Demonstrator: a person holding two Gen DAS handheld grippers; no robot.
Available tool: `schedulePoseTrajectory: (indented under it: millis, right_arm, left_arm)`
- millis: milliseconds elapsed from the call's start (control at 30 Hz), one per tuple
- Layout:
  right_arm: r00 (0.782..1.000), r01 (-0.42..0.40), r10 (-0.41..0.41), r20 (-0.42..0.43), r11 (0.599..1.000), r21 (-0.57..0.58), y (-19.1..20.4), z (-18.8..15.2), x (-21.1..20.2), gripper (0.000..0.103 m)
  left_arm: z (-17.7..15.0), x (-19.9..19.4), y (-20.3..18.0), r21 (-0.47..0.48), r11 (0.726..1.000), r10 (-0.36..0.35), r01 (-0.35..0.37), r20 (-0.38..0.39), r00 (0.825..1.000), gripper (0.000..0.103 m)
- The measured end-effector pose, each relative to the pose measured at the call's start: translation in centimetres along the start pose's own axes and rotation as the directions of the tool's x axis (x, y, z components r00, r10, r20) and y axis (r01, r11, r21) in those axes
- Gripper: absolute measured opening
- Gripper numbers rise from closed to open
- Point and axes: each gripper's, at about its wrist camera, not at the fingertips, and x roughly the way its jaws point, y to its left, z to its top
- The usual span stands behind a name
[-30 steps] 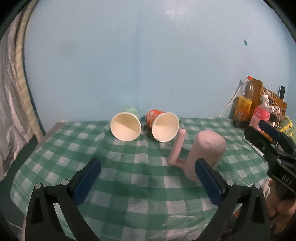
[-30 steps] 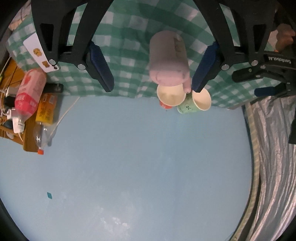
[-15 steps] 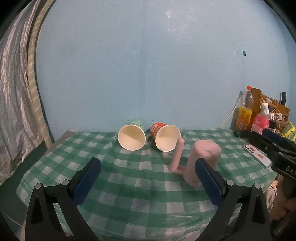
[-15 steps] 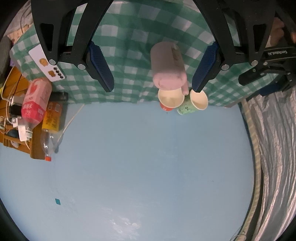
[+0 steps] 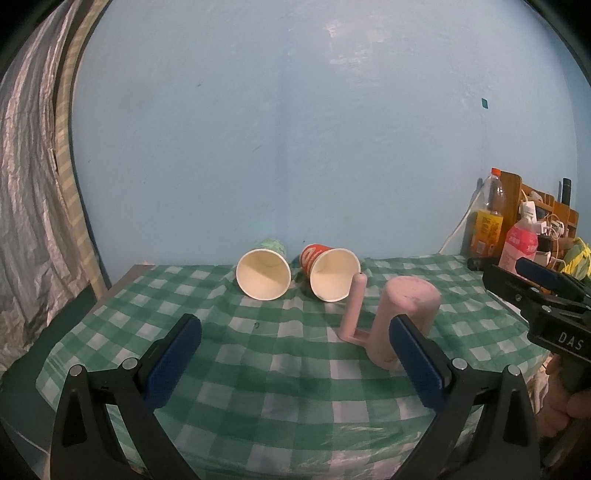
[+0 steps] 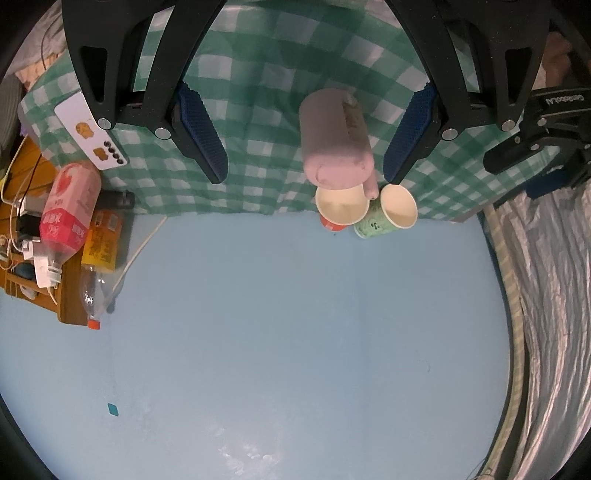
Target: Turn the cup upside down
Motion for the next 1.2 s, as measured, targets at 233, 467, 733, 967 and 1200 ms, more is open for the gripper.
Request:
schedulePoseTrajectory:
  millis: [233,467,733,967,1200]
  right_arm:
    - [1.000,0.002,-0.002,-0.003,1.000,0.003,0.0,-0.1,0.1,0.085]
    - [1.000,0.001,-0.001,-0.004,1.000,0.007,0.1,-0.1,0.2,0.085]
    - [1.000,0.000,0.000,-0.010,1.000,0.002,0.3,-0.2,0.3,0.085]
    - [1.000,-0.002,0.002,-0.011,1.000,0.001,0.4,-0.2,0.3,0.085]
    - [1.000,-0.001,0.001,-0.007,1.000,0.003,0.5,-0.2,0.3,0.085]
  left_arm:
    - [0.1,0.1,0.0,0.010,1.000,0.015,-0.014,-0.010,1.000,0.103]
    - [-0.1,0.1,-0.3,0.030,0.999,0.015,-0.015,-0.024,1.000,0.103]
    - [-0.2,0.2,-0.6,0.052,0.998,0.047,-0.045,-0.025,0.999,0.103]
    - [-0.3,0.4,-0.8,0.065,0.996,0.058,-0.056,-0.030,0.998,0.103]
    - [-0.5,0.4,-0.9,0.077,0.996,0.058,-0.055,-0.031,0.998,0.103]
